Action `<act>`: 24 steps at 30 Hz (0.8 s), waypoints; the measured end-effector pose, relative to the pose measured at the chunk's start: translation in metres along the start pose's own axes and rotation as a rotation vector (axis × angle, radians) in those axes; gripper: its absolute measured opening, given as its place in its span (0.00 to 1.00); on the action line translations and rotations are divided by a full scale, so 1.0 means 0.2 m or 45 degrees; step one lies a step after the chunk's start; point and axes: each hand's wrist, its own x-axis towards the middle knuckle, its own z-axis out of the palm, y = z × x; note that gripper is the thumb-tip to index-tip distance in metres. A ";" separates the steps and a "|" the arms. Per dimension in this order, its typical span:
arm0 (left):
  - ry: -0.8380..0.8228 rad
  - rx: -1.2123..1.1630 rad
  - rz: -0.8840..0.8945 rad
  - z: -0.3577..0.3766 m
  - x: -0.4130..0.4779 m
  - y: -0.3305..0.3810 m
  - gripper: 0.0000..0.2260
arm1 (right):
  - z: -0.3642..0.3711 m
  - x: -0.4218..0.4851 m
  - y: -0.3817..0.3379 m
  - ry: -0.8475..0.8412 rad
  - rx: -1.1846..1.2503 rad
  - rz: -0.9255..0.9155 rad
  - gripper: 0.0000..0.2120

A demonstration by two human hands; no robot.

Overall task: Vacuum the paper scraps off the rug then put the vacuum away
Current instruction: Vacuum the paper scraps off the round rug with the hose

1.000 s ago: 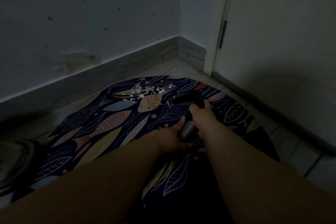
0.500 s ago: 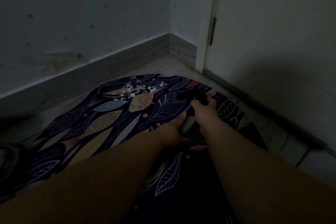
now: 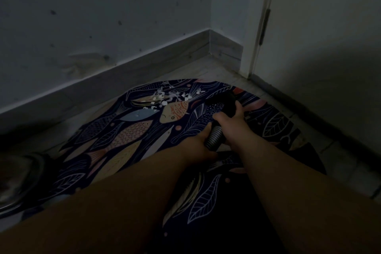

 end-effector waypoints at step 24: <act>0.131 -0.021 -0.110 -0.01 0.23 0.15 0.43 | -0.05 0.30 -0.05 -0.041 0.044 -0.088 0.37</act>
